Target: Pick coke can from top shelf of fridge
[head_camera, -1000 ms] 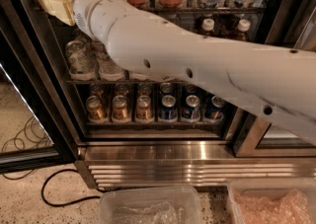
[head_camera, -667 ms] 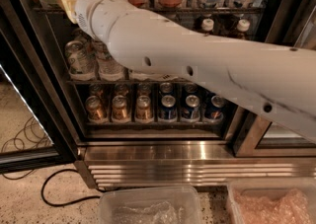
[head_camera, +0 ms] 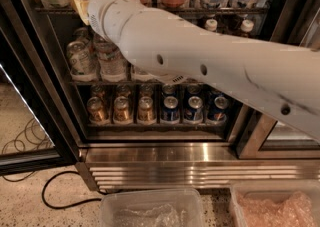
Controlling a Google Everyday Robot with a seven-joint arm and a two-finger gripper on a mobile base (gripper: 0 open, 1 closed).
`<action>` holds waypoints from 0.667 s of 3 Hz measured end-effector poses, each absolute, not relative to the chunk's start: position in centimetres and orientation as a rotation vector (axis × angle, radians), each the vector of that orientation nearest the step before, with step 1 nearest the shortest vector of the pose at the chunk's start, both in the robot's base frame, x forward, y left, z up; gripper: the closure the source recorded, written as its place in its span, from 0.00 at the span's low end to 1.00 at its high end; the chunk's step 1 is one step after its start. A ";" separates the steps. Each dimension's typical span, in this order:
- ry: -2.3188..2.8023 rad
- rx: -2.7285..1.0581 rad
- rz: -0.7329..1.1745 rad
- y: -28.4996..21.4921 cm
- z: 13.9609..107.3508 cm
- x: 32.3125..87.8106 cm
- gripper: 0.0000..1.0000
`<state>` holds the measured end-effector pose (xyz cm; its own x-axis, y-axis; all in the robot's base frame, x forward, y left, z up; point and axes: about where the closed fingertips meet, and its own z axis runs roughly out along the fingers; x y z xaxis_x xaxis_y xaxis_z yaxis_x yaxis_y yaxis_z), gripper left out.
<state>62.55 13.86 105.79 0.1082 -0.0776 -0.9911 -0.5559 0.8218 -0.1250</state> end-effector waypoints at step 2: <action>1.433 -0.541 0.341 13.4 106.2 63.7 0.36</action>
Offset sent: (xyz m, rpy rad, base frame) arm 0.0161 -0.0037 -0.0009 -0.0189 0.0005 -0.0353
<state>63.74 13.38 106.17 0.1203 -0.0971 -0.9880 -0.5320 0.8339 -0.1467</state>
